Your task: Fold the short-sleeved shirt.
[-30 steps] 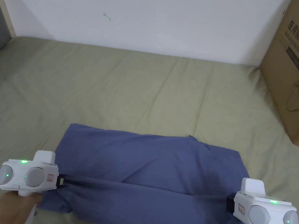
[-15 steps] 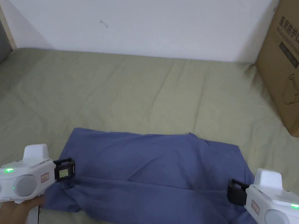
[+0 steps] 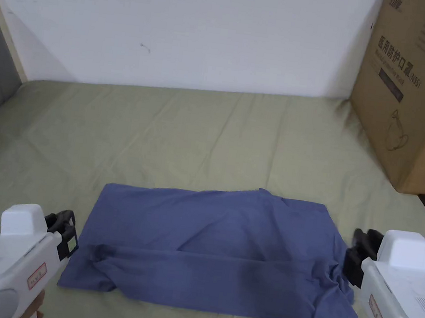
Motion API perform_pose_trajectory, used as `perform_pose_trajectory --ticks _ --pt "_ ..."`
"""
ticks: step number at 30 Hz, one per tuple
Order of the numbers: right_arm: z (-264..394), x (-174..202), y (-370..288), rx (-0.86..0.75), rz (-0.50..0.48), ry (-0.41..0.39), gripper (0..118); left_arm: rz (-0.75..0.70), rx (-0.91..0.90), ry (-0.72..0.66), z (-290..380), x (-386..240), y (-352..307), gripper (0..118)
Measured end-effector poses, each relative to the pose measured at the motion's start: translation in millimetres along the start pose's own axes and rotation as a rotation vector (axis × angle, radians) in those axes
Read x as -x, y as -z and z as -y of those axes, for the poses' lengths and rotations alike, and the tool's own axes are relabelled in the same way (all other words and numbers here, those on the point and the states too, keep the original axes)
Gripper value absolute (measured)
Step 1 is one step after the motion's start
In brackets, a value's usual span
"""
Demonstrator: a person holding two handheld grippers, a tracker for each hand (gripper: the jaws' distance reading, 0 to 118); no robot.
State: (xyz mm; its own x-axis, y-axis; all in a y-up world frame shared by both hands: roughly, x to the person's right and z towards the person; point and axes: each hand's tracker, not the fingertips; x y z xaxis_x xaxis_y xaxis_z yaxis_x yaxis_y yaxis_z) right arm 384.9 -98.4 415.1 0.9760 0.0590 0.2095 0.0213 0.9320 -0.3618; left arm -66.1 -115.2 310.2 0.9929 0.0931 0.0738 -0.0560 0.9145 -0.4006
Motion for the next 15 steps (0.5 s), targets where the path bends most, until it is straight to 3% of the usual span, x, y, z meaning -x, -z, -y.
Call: perform_pose_trajectory --ticks 6,13,15 --pt "7.6 -4.3 -7.6 0.018 -0.014 -0.009 0 0.005 0.138 0.006 21.2 6.7 7.8 0" --pt "11.0 -6.9 7.4 0.058 -0.016 0.010 0 -0.030 0.325 -0.013 39.2 32.3 67.4 0" --pt "11.3 -7.7 11.6 0.068 -0.014 0.009 0 -0.035 0.412 -0.053 44.0 42.7 90.6 9"
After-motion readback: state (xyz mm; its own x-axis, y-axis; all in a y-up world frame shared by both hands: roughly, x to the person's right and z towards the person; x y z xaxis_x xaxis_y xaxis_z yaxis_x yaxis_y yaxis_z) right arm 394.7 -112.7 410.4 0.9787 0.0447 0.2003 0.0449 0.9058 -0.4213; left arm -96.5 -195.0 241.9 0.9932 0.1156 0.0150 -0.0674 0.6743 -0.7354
